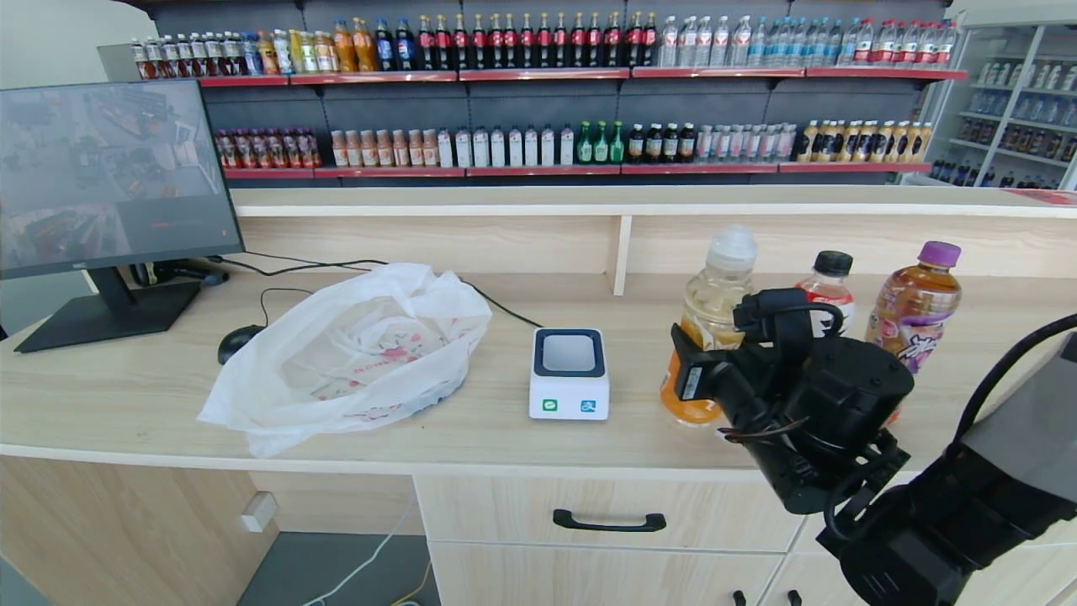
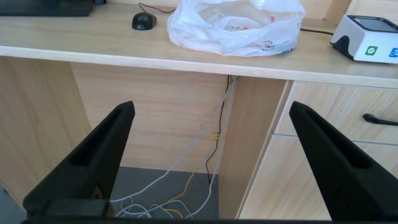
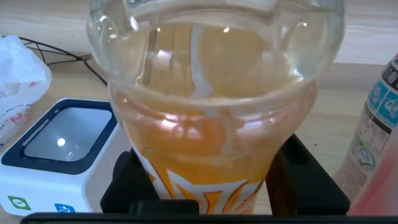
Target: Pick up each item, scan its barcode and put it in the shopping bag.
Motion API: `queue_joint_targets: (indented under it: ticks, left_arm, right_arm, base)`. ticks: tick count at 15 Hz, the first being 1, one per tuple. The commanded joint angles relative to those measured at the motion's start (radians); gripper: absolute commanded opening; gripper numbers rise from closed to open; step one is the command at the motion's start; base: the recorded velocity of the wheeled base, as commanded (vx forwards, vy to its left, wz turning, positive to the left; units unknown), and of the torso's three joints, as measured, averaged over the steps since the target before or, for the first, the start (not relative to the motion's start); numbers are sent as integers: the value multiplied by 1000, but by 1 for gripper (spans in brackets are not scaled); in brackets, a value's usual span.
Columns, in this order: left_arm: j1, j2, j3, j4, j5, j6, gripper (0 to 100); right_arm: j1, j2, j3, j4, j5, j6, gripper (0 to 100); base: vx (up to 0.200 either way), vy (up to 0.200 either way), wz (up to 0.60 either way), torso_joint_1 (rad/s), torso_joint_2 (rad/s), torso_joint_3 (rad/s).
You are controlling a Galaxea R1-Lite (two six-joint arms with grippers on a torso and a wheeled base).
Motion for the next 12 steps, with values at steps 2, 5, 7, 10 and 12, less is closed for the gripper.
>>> queue_joint_targets:
  ticks: [2, 5, 7, 10, 12]
  left_arm:
    - [0, 0, 0, 0, 0, 0, 100]
    - [0, 0, 0, 0, 0, 0, 100]
    - [0, 0, 0, 0, 0, 0, 100]
    - [0, 0, 0, 0, 0, 0, 100]
    - [0, 0, 0, 0, 0, 0, 100]
  right_arm:
    - [2, -95, 22, 4, -6, 0, 0]
    - [-7, -183, 40, 8, -13, 14, 0]
    - [-6, -252, 83, 11, -13, 25, 0]
    - [-4, -325, 141, 37, -4, 29, 0]
    - [5, -351, 164, 48, -1, 55, 0]
  base:
    - [0, 0, 0, 0, 0, 0]
    - [0, 0, 0, 0, 0, 0]
    - [0, 0, 0, 0, 0, 0]
    - [0, 0, 0, 0, 0, 0]
    - [0, 0, 0, 0, 0, 0]
